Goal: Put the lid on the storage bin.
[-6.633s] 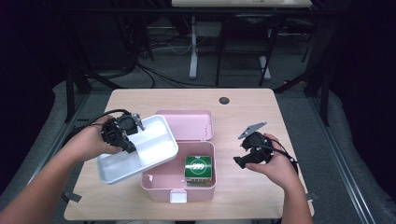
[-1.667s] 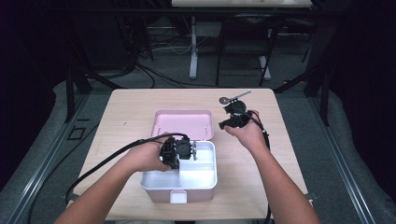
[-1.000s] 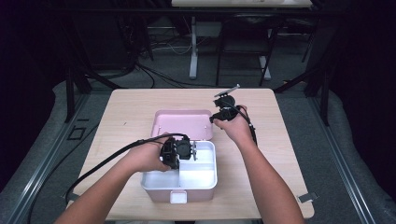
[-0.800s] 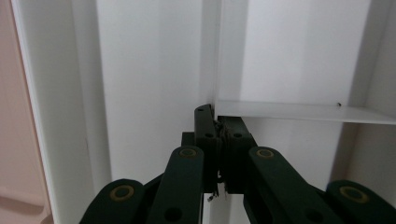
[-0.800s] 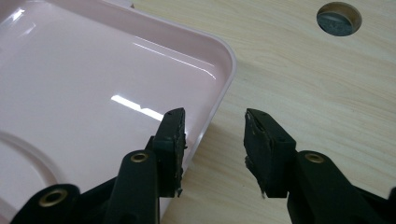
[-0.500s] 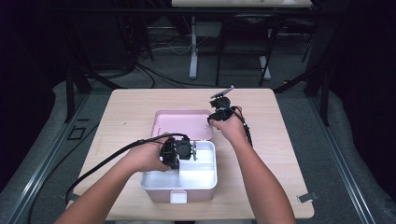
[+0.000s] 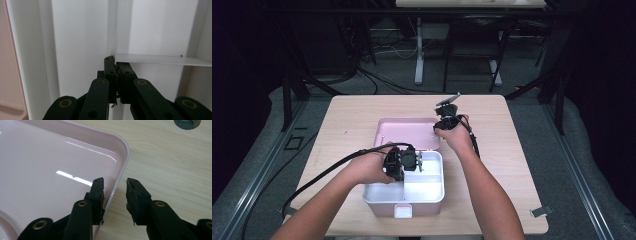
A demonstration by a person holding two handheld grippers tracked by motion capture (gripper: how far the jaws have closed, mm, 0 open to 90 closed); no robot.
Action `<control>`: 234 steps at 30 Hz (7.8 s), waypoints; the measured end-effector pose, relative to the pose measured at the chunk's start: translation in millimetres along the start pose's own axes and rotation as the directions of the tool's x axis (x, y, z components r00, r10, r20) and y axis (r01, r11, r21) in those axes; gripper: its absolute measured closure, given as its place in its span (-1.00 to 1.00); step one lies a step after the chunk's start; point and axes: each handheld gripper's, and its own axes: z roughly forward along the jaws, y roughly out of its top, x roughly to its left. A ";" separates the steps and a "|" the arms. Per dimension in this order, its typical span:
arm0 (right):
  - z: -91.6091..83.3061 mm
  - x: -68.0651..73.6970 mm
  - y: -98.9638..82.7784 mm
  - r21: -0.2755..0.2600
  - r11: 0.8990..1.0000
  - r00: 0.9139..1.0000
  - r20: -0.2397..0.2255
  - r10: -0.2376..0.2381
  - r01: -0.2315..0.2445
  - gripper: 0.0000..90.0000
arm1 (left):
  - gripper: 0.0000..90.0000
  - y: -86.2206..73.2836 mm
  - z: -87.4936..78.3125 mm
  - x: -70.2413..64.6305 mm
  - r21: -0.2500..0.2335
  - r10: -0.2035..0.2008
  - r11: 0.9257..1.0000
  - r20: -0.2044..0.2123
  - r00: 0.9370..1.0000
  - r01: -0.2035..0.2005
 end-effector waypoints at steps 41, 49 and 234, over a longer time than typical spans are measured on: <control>-7.9 -1.4 2.8 0.028 0.987 0.986 -0.050 0.157 -0.156 0.82 | 0.95 0.1 -0.1 -0.2 0.001 -0.001 1.000 0.000 1.000 0.001; -12.5 1.1 2.8 0.004 0.988 0.987 -0.039 0.155 -0.155 0.85 | 0.95 0.1 -0.2 0.1 0.003 0.000 1.000 0.001 1.000 0.000; -140.7 41.3 -99.7 -0.508 0.858 0.990 -0.059 -0.127 0.080 0.90 | 0.68 -153.0 -74.2 -1.1 -0.832 -0.760 0.397 -0.061 0.648 0.387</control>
